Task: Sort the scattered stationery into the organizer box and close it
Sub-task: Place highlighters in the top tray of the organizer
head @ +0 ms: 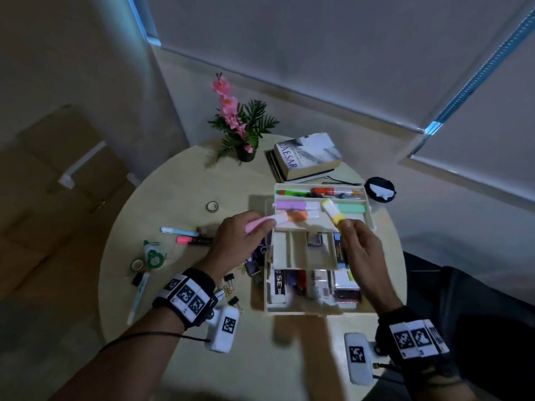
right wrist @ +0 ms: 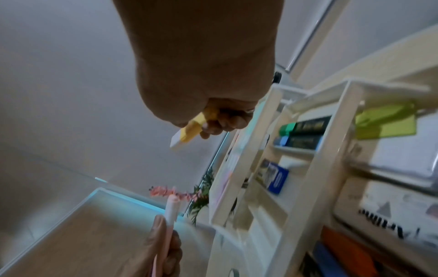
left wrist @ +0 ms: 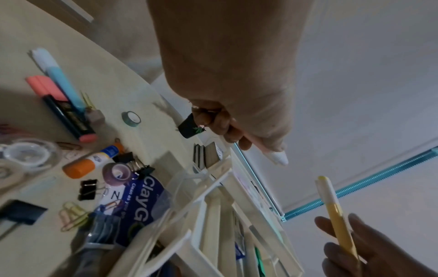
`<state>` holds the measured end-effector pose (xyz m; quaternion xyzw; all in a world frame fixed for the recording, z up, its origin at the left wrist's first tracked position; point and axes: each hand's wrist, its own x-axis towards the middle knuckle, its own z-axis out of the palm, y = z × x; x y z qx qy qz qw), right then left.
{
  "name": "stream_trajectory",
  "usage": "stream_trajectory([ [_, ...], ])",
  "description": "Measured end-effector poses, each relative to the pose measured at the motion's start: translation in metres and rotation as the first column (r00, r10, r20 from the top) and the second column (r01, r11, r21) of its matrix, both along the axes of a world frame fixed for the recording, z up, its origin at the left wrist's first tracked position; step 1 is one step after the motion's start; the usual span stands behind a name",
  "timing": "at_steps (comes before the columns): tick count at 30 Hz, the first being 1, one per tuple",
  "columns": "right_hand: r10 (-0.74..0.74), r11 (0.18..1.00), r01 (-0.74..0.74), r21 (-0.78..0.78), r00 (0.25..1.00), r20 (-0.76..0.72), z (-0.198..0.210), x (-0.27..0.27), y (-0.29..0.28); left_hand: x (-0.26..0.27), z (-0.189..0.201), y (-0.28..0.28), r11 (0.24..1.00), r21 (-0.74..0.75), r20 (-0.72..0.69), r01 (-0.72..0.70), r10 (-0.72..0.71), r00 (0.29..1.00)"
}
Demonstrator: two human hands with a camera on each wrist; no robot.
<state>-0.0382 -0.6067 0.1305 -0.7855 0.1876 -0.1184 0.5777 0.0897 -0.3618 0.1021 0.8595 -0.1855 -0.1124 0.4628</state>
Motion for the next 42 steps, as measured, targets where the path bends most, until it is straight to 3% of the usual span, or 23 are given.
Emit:
stream_trajectory([
  [9, 0.061, 0.997, -0.064, 0.037, 0.995, 0.085, -0.015, -0.006, -0.073, 0.000, -0.003, -0.043, 0.998, 0.040, -0.011, 0.053, -0.053, 0.999],
  [16, 0.108, 0.974, -0.102, -0.201, 0.994, 0.019, -0.036, 0.013, -0.105, 0.008, 0.002, -0.065, 0.995, 0.058, 0.027, 0.077, -0.079, 0.996],
  [19, 0.175, 0.913, -0.170, -0.372, 0.984, -0.021, -0.041, 0.026, -0.113, 0.011, -0.002, -0.068, 0.995, 0.041, 0.054, 0.091, -0.093, 0.994],
  [24, 0.275, 0.729, -0.302, -0.614, 0.951, -0.142, -0.063, 0.040, -0.117, 0.013, -0.011, -0.063, 0.994, -0.014, 0.077, 0.111, -0.110, 0.991],
  [28, 0.263, 0.674, -0.278, -0.684, 0.956, -0.129, -0.068, 0.046, -0.116, 0.013, -0.012, -0.063, 0.994, -0.047, 0.083, 0.100, -0.096, 0.992],
  [32, 0.254, 0.681, -0.260, -0.684, 0.961, -0.112, -0.066, 0.052, -0.118, 0.013, -0.010, -0.067, 0.992, -0.057, 0.115, 0.116, -0.109, 0.987],
  [37, 0.235, 0.710, -0.231, -0.665, 0.968, -0.085, -0.064, 0.059, -0.122, 0.015, -0.013, -0.078, 0.980, 0.147, 0.301, 0.137, -0.176, 0.937],
  [42, 0.272, 0.655, -0.311, -0.688, 0.947, -0.170, -0.069, 0.066, -0.120, 0.019, -0.023, -0.084, 0.936, 0.328, 0.361, 0.124, -0.246, 0.900],
])
